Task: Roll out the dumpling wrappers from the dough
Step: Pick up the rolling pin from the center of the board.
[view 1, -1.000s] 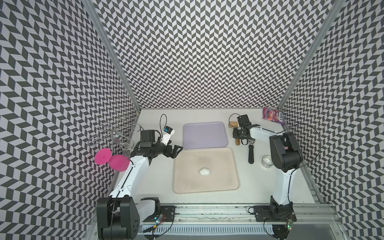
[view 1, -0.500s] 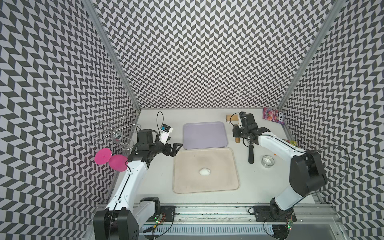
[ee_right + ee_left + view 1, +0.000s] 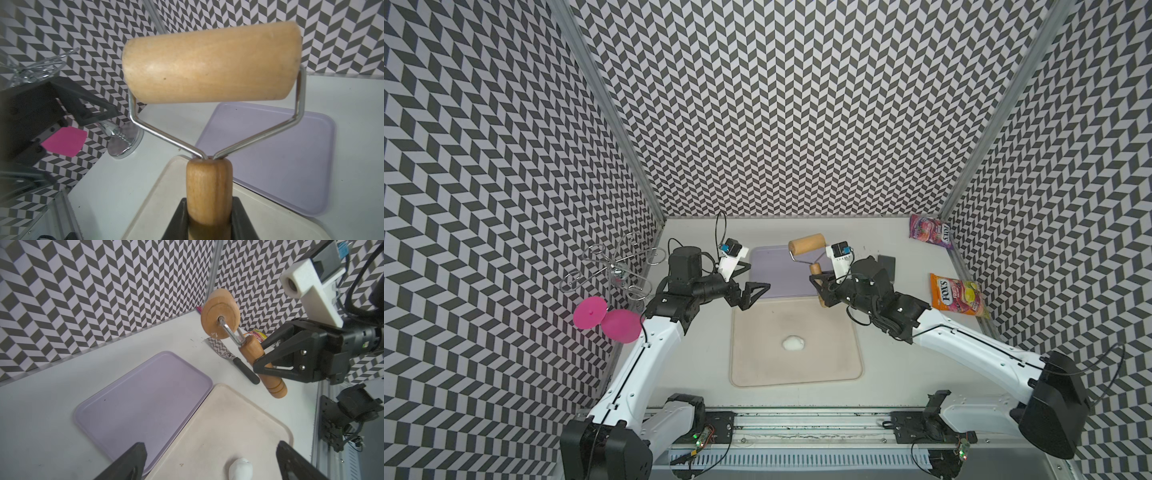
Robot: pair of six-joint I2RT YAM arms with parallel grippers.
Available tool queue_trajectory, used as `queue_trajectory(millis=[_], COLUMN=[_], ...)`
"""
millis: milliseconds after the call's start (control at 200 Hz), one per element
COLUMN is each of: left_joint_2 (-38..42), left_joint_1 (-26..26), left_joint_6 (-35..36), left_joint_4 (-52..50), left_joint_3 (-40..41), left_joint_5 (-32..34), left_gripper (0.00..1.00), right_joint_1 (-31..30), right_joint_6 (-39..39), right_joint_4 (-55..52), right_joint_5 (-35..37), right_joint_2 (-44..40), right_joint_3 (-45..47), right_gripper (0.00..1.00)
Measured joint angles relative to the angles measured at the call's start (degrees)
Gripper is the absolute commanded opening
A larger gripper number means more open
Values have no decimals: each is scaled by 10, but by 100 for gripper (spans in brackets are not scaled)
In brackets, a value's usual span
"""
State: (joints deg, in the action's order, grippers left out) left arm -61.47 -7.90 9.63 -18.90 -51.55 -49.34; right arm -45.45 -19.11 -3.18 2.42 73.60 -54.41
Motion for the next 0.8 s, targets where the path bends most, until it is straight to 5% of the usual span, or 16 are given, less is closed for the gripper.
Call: queue_trajectory(millis=[486,801], left_joint_2=[-2,-35], left_joint_1=[-7,-14], left_joint_6=[-72,-143], left_joint_4=[66,110], left_joint_3=[6,6], left_joint_5=[-81,-98], left_gripper=[92,73], right_joint_1=[-81,-135], right_joint_6=[-15,5], right_joint_4=[19,20], right_joint_5=[76,136], right_joint_2=[57,79], right_joint_3=[-56,-79], right_gripper=[0,0])
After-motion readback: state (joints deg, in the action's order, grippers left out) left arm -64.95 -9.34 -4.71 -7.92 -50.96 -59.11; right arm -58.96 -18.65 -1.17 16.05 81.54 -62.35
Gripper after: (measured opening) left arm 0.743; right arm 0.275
